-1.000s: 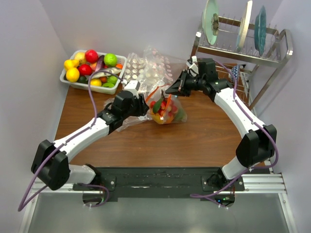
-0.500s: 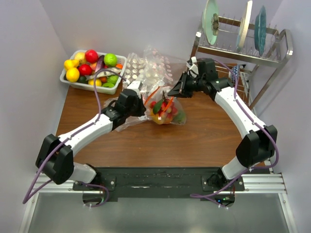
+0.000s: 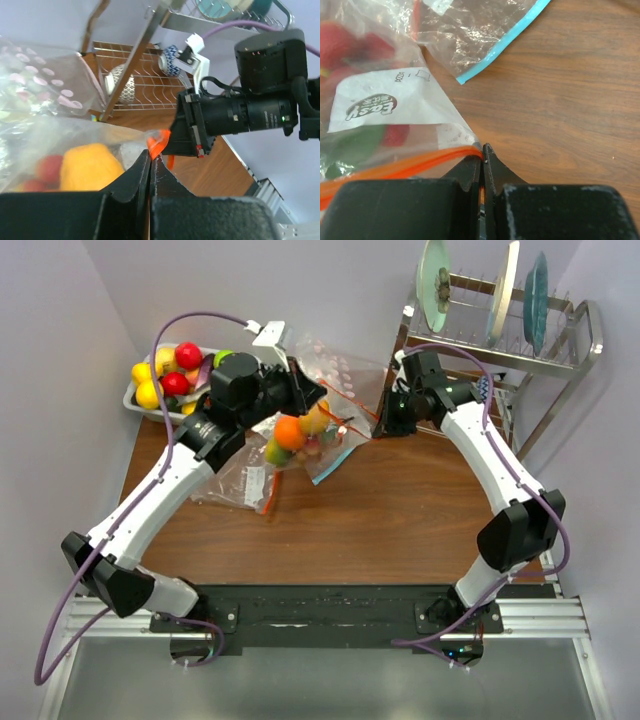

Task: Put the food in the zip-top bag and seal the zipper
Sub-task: Adjust the zipper food storage bag at the center of the board.

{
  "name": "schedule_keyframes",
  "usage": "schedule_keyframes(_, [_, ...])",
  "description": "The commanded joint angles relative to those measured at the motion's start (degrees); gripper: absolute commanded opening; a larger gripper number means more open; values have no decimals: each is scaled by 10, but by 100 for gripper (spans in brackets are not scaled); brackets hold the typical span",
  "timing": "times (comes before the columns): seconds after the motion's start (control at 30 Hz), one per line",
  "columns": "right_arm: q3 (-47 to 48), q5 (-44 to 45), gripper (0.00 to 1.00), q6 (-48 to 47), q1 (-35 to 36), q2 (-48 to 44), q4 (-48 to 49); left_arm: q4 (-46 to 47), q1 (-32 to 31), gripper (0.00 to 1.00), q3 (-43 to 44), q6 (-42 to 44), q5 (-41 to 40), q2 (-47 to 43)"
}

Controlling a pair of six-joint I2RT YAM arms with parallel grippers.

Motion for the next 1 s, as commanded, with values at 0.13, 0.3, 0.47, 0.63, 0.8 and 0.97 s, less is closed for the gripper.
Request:
schedule_keyframes(0.13, [157,25,0,11,1,-58,-40,58,3,0,-145,-13,25,-7])
schedule_keyframes(0.3, [81,9,0,8,2,-95,-5,43,3,0,-135,-8,14,-15])
schedule_keyframes(0.47, [-29,-1,0,-8,2,-99,25,110,2,0,-225,-33,44,-22])
schedule_keyframes(0.63, [-152,9,1,2,2,-140,103,205,1,0,-299,-44,43,-15])
schedule_keyframes(0.8, [-189,-43,0,18,2,-140,134,204,2,0,-315,-22,-6,-29])
schedule_keyframes(0.97, [-219,-52,0,45,2,-160,187,178,6,0,-305,5,-38,-47])
